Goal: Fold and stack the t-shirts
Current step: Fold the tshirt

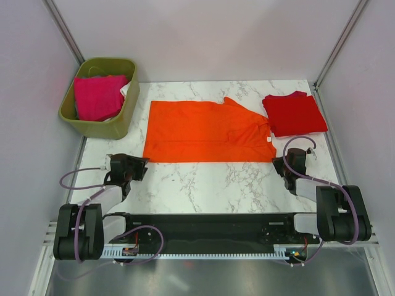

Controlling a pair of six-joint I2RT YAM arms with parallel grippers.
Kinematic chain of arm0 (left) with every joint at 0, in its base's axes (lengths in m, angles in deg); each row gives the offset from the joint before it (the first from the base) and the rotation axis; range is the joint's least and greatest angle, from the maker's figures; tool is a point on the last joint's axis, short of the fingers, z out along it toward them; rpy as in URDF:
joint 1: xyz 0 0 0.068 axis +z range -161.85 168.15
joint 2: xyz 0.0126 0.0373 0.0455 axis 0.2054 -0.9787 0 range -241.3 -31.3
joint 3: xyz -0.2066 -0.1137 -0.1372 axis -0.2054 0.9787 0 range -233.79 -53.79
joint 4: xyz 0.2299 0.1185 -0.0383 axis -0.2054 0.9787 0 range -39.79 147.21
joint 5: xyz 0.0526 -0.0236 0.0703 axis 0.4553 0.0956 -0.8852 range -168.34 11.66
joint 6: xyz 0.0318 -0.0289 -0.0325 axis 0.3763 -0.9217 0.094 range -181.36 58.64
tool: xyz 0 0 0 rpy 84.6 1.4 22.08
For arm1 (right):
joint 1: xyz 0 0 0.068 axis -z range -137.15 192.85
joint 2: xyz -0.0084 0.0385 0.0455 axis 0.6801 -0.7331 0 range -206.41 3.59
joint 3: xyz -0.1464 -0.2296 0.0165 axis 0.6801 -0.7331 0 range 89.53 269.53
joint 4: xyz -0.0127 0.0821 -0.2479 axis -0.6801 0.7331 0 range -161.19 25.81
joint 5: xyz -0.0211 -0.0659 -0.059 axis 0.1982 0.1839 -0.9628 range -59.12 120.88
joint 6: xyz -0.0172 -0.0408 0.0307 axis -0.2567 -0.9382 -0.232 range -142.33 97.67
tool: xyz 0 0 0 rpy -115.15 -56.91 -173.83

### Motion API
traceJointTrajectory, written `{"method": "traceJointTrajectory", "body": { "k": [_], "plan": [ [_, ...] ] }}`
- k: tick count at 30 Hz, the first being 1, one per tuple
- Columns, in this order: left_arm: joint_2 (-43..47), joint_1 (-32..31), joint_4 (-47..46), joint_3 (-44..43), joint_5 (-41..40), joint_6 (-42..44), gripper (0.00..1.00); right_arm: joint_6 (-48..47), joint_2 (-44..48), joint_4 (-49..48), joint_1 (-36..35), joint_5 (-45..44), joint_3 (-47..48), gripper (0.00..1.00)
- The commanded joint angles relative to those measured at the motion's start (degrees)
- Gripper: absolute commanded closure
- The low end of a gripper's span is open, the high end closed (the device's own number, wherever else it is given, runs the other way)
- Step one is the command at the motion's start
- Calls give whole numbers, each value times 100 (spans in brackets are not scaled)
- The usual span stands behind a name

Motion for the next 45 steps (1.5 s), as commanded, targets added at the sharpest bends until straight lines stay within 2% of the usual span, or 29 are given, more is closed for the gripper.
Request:
{"method": "traceJointTrajectory", "body": {
  "k": [1, 9, 13, 16, 18, 19, 20, 22, 28, 32, 39, 45],
  "plan": [
    [-66, -16, -211, 65, -428, -246, 44, -99, 1, -24, -7, -316, 64, 100],
    [-426, -16, -360, -32, -490, -255, 44, -205, 107, -6, -7, -176, 73, 100],
    [-751, -16, -518, -155, -455, -264, 49, -196, 124, -67, -16, -114, 64, 100],
    [-892, -16, -553, -216, -594, -255, 60, -188, 150, -67, -7, -106, 55, 100],
    [-910, -200, -553, -208, -735, -351, 64, -187, 168, -85, -7, -88, 47, 100],
    [-954, -218, -562, -216, -831, -412, 72, -187, 168, -85, -7, -79, 38, 100],
    [-989, -227, -562, -277, -850, -413, 86, -187, 194, -85, -7, -79, 38, 100],
    [-1146, -236, -553, -409, -841, -343, 97, -196, 238, -85, -157, -62, 47, 100],
    [-1218, -236, -133, -735, -789, -246, 98, -284, 405, 204, -157, -79, 169, 100],
    [-876, -227, 360, -919, -832, -176, 98, -346, 756, 512, -157, -141, 257, 100],
    [432, -227, 1107, -1042, -999, -44, 98, -539, 1407, 1478, -201, -220, 722, 100],
    [663, -227, 1363, -1192, -956, -26, 98, -539, 1557, 1699, -218, -167, 873, 100]
  ]
}}
